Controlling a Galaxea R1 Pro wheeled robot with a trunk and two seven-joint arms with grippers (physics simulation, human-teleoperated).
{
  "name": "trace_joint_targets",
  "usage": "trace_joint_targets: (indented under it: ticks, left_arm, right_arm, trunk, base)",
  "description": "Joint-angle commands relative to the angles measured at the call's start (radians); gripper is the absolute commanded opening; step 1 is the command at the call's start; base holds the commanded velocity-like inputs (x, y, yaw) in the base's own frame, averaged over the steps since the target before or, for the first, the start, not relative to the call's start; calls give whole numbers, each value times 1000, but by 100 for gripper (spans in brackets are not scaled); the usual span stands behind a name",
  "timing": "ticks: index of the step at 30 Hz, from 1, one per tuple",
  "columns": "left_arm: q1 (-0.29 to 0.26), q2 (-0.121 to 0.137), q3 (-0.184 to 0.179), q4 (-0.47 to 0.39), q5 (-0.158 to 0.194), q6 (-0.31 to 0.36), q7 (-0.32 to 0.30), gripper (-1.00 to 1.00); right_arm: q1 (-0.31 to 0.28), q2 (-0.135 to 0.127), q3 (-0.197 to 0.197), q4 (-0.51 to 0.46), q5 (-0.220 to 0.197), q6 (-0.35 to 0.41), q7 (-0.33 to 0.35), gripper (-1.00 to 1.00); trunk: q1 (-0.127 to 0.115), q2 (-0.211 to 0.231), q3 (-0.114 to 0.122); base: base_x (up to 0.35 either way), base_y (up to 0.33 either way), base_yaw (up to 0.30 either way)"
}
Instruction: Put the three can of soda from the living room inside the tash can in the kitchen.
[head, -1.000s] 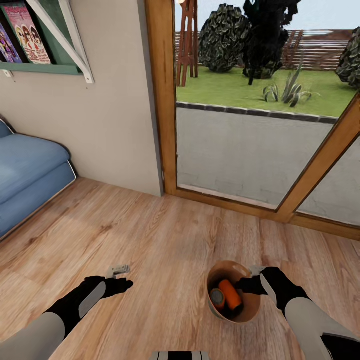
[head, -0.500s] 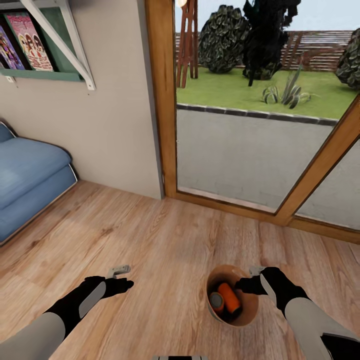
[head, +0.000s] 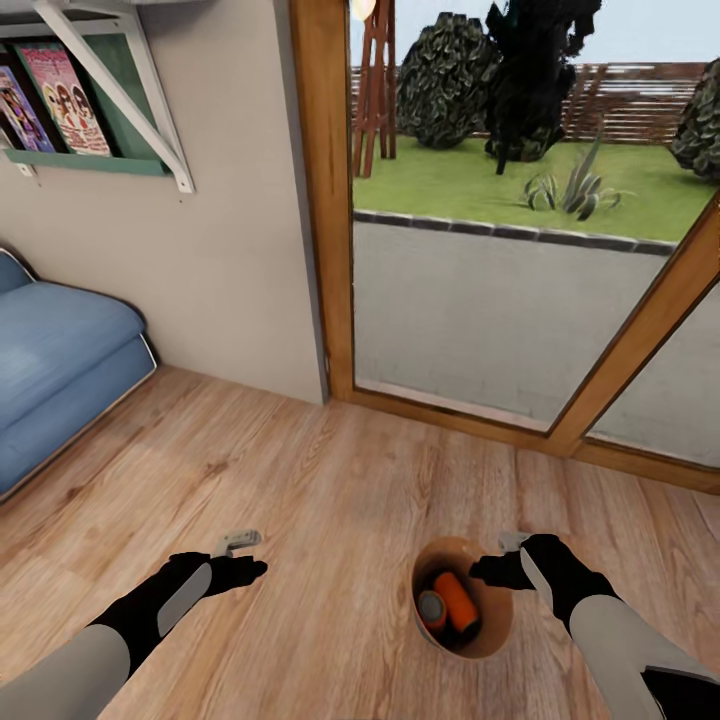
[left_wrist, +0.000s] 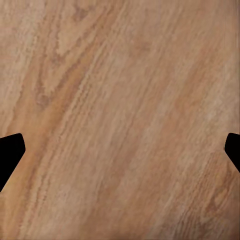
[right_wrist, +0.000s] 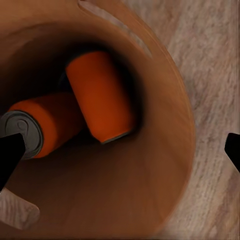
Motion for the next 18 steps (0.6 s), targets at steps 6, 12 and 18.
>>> trace_joint_targets:
  ticks: [6,12,18]
  left_arm:
    - [0,0,0,0,0,0,1,100]
    - [0,-1,0,0,0,0,2,100]
    - [0,-1,0,1,-1,-1,2,100]
  right_arm:
    - [0,0,0,0,0,0,0,100]
    - [0,0,1,0,0,-1,0,100]
    - [0,0,0,0,1,-1,-1,100]
  trunk:
    - [-23,42,19]
    - [-46,84,38]
    - [-69,126,56]
  base:
    - [0,0,0]
    - [0,0,0]
    - [0,0,0]
